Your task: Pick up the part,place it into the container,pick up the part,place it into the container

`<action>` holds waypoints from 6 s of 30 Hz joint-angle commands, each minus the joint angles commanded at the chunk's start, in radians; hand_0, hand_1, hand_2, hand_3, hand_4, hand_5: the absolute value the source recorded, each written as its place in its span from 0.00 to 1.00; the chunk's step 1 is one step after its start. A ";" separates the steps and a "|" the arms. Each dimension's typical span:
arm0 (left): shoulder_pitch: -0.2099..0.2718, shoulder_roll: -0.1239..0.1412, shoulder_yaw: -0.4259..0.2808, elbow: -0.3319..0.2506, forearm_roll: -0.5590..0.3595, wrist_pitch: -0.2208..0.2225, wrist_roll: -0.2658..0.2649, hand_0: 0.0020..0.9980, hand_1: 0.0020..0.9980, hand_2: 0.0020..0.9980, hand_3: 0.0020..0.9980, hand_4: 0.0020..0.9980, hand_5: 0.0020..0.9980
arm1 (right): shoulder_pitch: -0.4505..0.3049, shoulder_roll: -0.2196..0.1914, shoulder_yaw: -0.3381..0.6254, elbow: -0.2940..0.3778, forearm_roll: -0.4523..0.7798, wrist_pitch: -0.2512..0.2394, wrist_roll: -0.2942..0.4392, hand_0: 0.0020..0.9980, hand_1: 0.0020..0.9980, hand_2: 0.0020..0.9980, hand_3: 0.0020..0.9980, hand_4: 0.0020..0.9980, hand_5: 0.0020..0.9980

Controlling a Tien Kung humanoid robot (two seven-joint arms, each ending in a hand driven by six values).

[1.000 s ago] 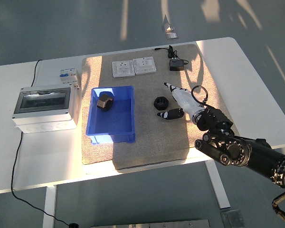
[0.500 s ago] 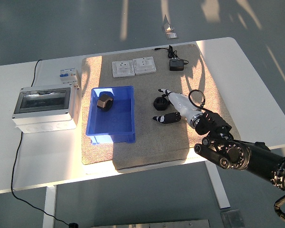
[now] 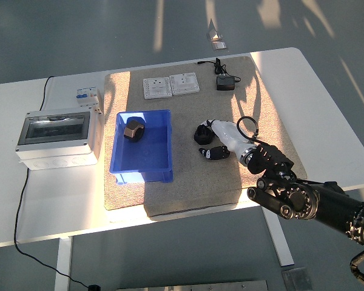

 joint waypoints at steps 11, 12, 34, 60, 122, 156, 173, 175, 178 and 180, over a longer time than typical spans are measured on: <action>0.001 0.000 0.001 0.000 -0.003 0.001 0.000 0.68 0.66 0.66 0.74 0.81 0.87 | -0.009 0.000 0.006 0.005 0.010 -0.024 0.018 0.84 0.52 0.47 0.46 0.71 0.18; 0.001 0.000 0.002 0.000 -0.004 0.001 0.000 0.68 0.66 0.66 0.74 0.81 0.87 | -0.010 0.000 0.007 0.008 0.008 -0.024 0.018 0.84 0.52 0.47 0.46 0.71 0.18; 0.004 -0.001 0.006 0.000 -0.008 0.001 0.001 0.68 0.66 0.66 0.74 0.81 0.87 | -0.040 -0.032 0.073 0.079 -0.033 -0.043 0.027 0.84 0.53 0.47 0.40 0.69 0.17; 0.003 0.002 0.007 0.000 -0.010 0.002 0.004 0.68 0.66 0.66 0.74 0.81 0.87 | 0.046 -0.035 0.043 0.404 -0.129 0.066 -0.027 0.85 0.57 0.53 0.45 0.70 0.19; 0.021 -0.022 0.025 0.000 -0.024 -0.002 0.024 0.68 0.66 0.66 0.74 0.81 0.87 | -0.677 -0.234 0.990 0.602 0.590 -0.151 0.610 0.66 0.36 0.46 0.55 0.68 0.28; 0.018 -0.032 0.232 0.000 -0.284 0.008 -0.049 0.68 0.66 0.68 0.74 0.80 0.81 | -0.657 -0.238 1.148 0.624 0.852 -0.072 0.620 0.61 0.32 0.40 0.41 0.74 0.41; 0.037 -0.040 0.207 0.000 -0.227 -0.019 -0.017 0.68 0.66 0.69 0.73 0.79 0.78 | -0.639 -0.228 0.998 0.605 0.852 -0.025 0.620 0.62 0.32 0.38 0.38 0.99 0.76; 0.037 -0.038 0.197 0.000 -0.213 -0.036 0.015 0.68 0.66 0.69 0.73 0.79 0.78 | -0.639 -0.228 0.990 0.605 0.843 -0.041 0.620 0.62 0.32 0.38 0.38 0.99 0.76; 0.033 -0.032 0.195 0.000 -0.220 -0.079 0.079 0.68 0.66 0.69 0.73 0.79 0.78 | -0.638 -0.227 0.986 0.608 0.822 -0.069 0.620 0.62 0.32 0.38 0.38 0.99 0.76; 0.031 -0.028 0.195 0.000 -0.225 -0.099 0.118 0.69 0.68 0.70 0.74 0.78 0.77 | -0.637 -0.226 0.984 0.609 0.810 -0.083 0.620 0.63 0.32 0.39 0.38 0.94 0.51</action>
